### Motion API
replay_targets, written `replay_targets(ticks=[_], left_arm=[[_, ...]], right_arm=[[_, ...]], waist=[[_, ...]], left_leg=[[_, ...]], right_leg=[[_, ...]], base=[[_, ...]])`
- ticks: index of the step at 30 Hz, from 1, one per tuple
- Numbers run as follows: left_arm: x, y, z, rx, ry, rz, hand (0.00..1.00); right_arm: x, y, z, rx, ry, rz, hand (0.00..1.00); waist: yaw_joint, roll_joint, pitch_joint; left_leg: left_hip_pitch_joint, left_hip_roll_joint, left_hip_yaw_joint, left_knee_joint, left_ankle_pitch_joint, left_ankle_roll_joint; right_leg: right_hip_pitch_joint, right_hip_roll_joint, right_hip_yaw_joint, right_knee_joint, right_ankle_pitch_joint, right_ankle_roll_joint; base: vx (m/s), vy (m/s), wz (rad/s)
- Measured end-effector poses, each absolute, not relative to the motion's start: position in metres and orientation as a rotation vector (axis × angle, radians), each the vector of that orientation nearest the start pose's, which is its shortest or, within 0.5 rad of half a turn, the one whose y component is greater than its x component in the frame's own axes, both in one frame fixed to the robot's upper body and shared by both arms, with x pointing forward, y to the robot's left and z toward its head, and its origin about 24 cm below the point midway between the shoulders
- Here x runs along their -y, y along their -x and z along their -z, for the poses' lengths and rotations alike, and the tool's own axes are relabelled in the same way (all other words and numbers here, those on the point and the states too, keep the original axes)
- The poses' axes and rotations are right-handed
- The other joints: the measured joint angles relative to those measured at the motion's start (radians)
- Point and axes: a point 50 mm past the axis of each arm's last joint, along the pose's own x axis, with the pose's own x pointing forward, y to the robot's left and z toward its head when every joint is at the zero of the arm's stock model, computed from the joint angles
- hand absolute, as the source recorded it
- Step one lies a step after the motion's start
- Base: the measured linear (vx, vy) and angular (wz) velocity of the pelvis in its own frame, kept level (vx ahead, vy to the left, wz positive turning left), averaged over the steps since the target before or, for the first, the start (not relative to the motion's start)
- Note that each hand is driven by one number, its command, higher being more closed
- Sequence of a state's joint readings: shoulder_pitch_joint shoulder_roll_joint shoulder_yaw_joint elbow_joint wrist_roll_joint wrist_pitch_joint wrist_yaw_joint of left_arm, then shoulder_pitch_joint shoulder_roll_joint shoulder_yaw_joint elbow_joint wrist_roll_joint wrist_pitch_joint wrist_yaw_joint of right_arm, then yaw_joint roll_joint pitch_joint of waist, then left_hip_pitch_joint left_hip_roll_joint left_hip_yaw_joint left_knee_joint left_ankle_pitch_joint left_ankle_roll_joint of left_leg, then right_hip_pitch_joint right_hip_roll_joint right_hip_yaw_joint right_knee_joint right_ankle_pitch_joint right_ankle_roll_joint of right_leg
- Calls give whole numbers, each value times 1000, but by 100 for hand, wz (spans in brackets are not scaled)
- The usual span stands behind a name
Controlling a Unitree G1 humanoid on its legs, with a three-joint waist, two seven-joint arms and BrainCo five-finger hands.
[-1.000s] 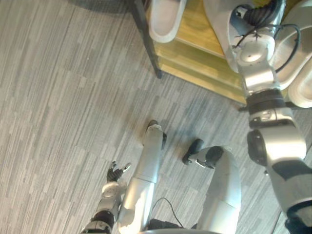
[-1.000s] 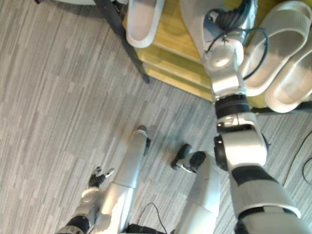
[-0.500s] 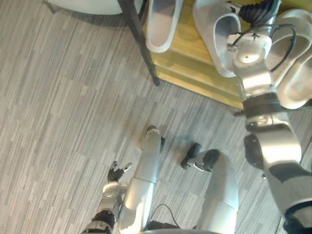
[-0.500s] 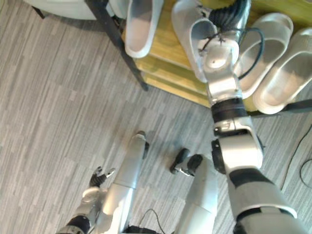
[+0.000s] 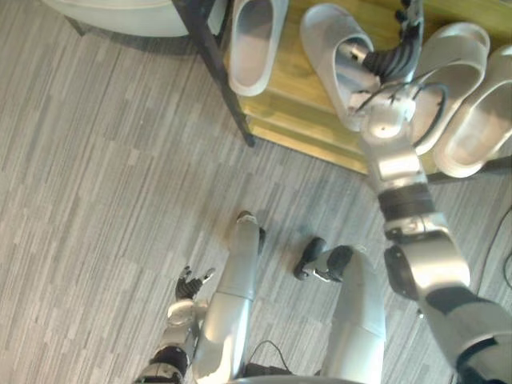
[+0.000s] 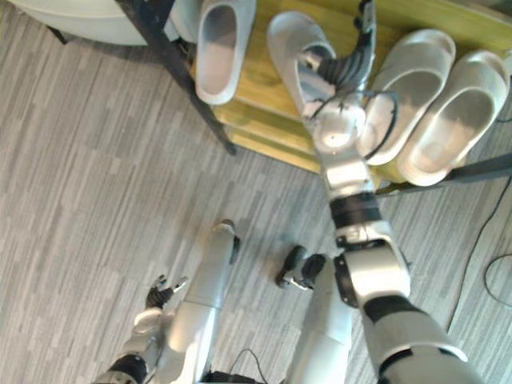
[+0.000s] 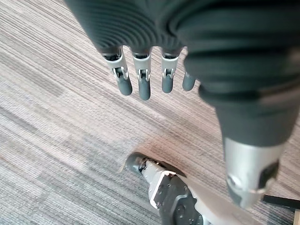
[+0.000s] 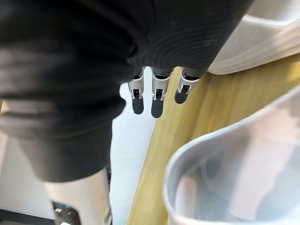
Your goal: Organize the slippers on the shoe rack
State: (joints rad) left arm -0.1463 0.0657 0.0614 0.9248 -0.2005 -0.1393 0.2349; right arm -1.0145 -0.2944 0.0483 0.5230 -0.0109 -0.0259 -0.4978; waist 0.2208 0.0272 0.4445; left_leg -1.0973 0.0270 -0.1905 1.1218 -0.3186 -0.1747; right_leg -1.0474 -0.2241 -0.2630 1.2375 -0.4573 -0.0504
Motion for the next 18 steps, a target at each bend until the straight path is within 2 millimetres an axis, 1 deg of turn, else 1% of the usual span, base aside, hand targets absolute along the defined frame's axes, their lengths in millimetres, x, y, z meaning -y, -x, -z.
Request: replay_targets(ticks=[4, 9, 11, 15, 18], left_arm=[[-190, -212, 105, -648, 63, -367, 0], [-193, -211, 105, -648, 78, -388, 0], [-194, -211, 105, -650, 83, -397, 0], [-195, -209, 107, -658, 85, -402, 0], [-198, -209, 106, -658, 94, -415, 0]], right_arm=[[156, -386, -255, 539, 147, 359, 0], [156, -388, -248, 500, 85, 338, 0], [155, -391, -241, 472, 47, 326, 0], [155, -391, -241, 474, 17, 314, 0], [155, -392, -239, 470, 10, 308, 0]], waist=[[-3, -3, 1], [-6, -9, 4], [-10, -12, 6], [-11, -15, 8], [-12, -25, 13]], left_leg=[[-1, 2, 0, -5, 0, 0], [-2, 1, 0, -5, 3, -5], [-3, 1, 1, -5, 2, -5], [-4, 1, 1, -4, 2, -4], [-4, 1, 0, -4, -1, 1]], right_leg=[[0, 3, -1, -7, 2, 4], [0, 3, -1, -10, 2, 4], [0, 3, 0, -11, 2, 4], [-1, 3, 0, -11, 2, 4], [-1, 3, 0, -11, 2, 4]], base=[[0, 0, 0], [0, 0, 0], [0, 0, 0], [0, 0, 0], [-10, 7, 0]])
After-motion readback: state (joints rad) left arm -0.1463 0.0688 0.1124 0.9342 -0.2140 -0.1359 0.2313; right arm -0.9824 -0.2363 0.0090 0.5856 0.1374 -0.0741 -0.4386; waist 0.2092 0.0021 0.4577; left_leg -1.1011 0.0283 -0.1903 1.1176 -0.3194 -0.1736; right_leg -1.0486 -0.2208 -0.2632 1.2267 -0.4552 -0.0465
